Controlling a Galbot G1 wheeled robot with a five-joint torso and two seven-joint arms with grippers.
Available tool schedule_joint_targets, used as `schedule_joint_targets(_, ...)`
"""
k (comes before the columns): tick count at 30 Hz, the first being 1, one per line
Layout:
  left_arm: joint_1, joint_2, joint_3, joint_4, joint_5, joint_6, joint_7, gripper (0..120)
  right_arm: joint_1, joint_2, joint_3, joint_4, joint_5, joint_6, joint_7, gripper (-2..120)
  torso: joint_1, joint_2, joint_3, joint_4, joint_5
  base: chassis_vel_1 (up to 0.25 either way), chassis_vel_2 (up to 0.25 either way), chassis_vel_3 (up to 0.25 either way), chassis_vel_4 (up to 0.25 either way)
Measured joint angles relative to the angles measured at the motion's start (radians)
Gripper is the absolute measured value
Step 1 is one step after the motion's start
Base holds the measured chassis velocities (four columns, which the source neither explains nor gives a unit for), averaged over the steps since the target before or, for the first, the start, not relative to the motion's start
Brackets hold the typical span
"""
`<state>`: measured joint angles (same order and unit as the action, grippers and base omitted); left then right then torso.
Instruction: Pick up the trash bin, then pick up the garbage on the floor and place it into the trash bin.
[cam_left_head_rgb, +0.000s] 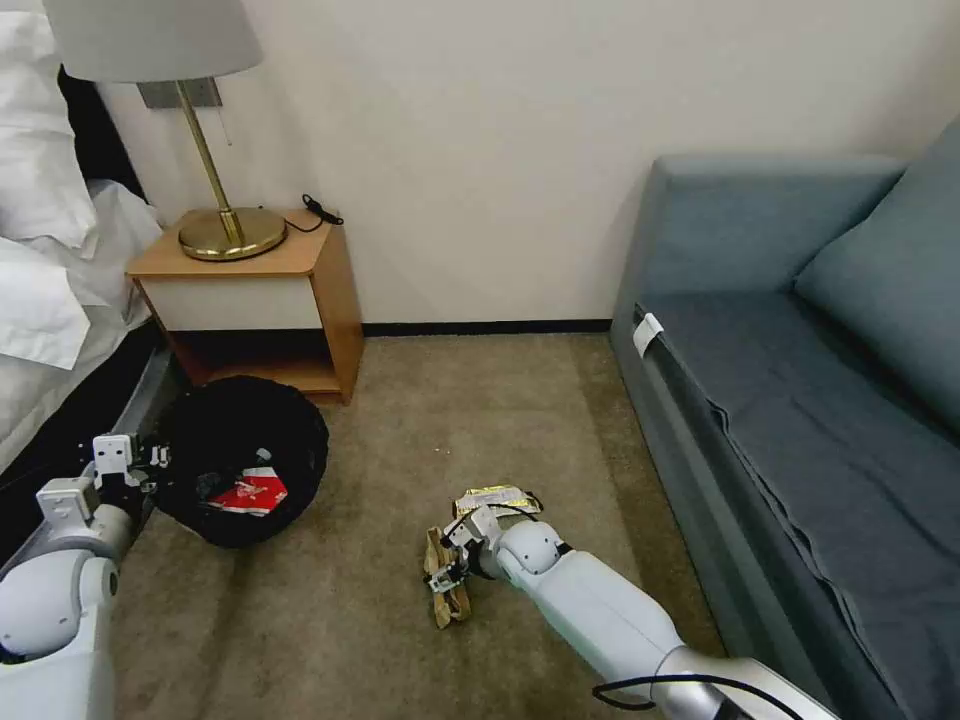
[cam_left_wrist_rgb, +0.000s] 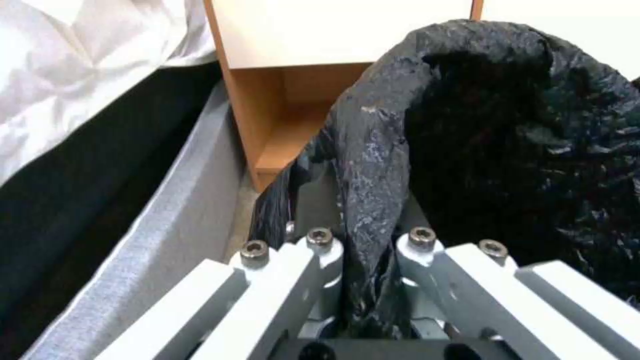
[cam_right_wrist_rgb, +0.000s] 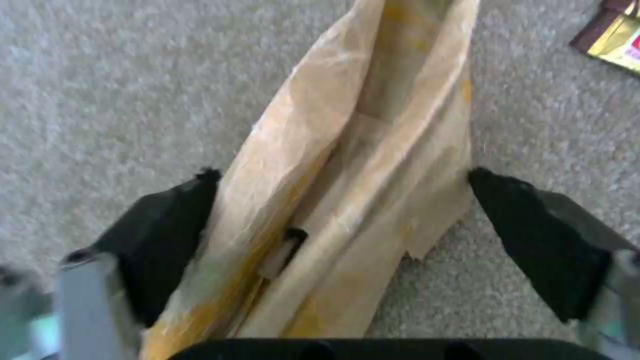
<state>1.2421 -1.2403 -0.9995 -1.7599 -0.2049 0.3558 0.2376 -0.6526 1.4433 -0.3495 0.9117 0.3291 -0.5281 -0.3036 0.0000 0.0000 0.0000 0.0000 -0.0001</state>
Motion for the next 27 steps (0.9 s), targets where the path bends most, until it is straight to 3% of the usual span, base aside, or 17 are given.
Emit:
schedule_joint_targets(2, -0.003, -0.001, 0.000, 0.003, 0.000, 0.000, 0.001, 4, -0.001, 0.001, 0.000, -0.003, -0.007, 0.002, -0.005, 88, 0.000, 0.000, 0.000, 0.0000, 0.0000, 0.000, 0.000, 0.000, 0.000)
schedule_joint_targets(10, -0.009, 0.008, -0.008, 0.006, -0.013, 0.001, 0.002, 4, -0.012, -0.002, 0.007, -0.009, -0.042, 0.015, -0.041, 54, 0.000, 0.000, 0.000, -0.0002, 0.0000, 0.000, 0.000, 0.000, 0.000)
schedule_joint_targets(17, -0.001, 0.003, -0.006, 0.000, -0.015, 0.006, 0.002, 4, -0.015, -0.003, 0.010, -0.008, -0.041, 0.024, -0.043, 33, 0.000, 0.000, 0.000, 0.0000, 0.0000, 0.000, 0.000, 0.000, 0.000)
schedule_joint_targets(25, 0.004, 0.007, -0.010, -0.006, -0.016, 0.009, 0.012, 4, -0.018, -0.014, 0.035, -0.007, -0.039, 0.089, -0.057, 1, 0.000, 0.000, 0.000, 0.0000, 0.0001, 0.000, 0.000, 0.000, 0.000)
schedule_joint_targets(27, 0.004, 0.007, -0.010, -0.007, -0.016, 0.009, 0.013, 4, -0.016, -0.014, 0.040, -0.007, -0.037, 0.096, -0.059, 0, 0.000, 0.000, 0.000, 0.0000, 0.0001, 0.000, 0.000, 0.000, 0.000)
